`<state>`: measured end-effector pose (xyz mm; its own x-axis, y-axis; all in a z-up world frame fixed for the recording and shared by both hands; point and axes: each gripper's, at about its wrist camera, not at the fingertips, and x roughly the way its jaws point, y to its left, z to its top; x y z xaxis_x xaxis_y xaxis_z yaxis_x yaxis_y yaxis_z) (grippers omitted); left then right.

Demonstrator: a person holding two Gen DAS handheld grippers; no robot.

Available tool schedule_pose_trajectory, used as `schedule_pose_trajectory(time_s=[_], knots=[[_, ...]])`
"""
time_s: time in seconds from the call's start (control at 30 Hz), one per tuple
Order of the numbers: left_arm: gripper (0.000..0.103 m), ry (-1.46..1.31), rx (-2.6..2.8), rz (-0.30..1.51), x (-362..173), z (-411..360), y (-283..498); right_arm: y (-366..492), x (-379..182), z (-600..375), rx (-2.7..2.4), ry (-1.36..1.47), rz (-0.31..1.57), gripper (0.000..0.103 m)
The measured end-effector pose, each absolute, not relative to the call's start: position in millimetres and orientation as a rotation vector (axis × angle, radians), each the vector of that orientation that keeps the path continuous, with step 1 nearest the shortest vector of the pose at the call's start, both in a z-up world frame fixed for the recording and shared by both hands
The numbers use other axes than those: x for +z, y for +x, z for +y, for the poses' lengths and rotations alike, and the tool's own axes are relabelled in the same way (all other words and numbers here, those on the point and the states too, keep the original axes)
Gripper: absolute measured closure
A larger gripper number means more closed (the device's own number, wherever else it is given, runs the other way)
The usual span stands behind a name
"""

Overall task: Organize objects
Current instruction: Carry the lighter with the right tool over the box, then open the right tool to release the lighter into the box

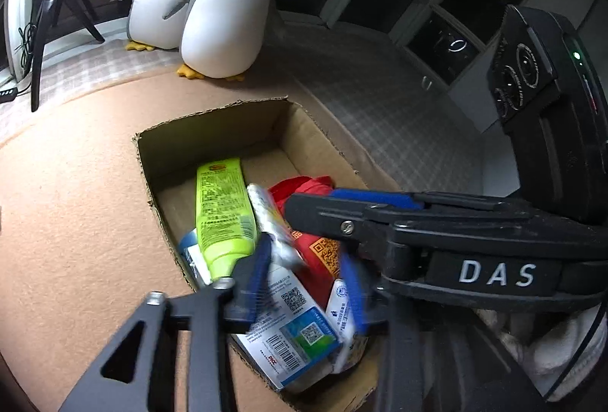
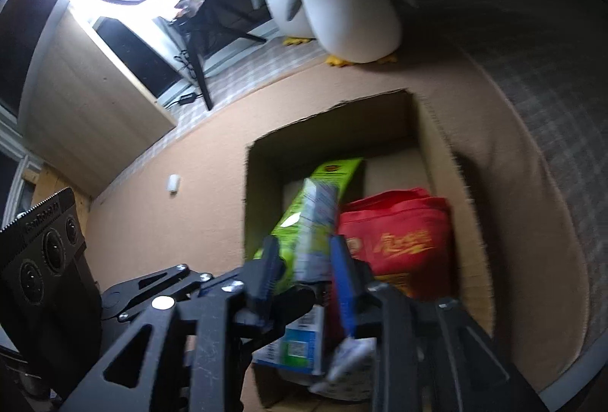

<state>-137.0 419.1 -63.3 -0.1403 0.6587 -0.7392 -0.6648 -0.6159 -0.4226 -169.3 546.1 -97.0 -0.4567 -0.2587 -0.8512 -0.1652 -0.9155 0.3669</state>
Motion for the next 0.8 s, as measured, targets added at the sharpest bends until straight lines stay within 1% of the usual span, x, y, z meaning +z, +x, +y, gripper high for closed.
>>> schedule_pose_trajectory(time_s=[0.03,0.07,0.23,0.3,0.53,0.6,0.67,0.8], knots=[[0.051,-1.212,1.879,0.014,-63.0,418.6,-136.5,-168.8,-96.6,548.1,-2.574,1.608,-0.620,0.059],[0.051,-1.210,1.885,0.015,-62.4,417.5,-136.3,-168.5,-96.8,550.1,-2.583,1.607,-0.616,0.056],[0.051,-1.210,1.923,0.023,-60.4,398.7,-139.7,-162.9,-96.3,553.1,-2.587,1.602,-0.629,0.054],[0.051,-1.219,1.946,0.027,-61.9,386.3,-143.0,-161.3,-96.8,550.3,-2.592,1.601,-0.615,0.050],[0.051,-1.282,2.048,-0.003,-71.5,327.2,-162.5,-147.0,-91.7,538.1,-2.626,1.569,-0.572,0.049],[0.050,-1.308,2.083,-0.018,-74.9,305.9,-171.1,-140.1,-88.1,534.4,-2.645,1.544,-0.574,0.047],[0.046,-1.340,2.117,-0.062,-77.6,280.8,-182.5,-135.6,-86.0,531.3,-2.657,1.535,-0.572,0.046],[0.045,-1.390,2.229,-0.132,-80.5,231.2,-208.5,-125.1,-83.8,520.0,-2.676,1.545,-0.525,0.044]])
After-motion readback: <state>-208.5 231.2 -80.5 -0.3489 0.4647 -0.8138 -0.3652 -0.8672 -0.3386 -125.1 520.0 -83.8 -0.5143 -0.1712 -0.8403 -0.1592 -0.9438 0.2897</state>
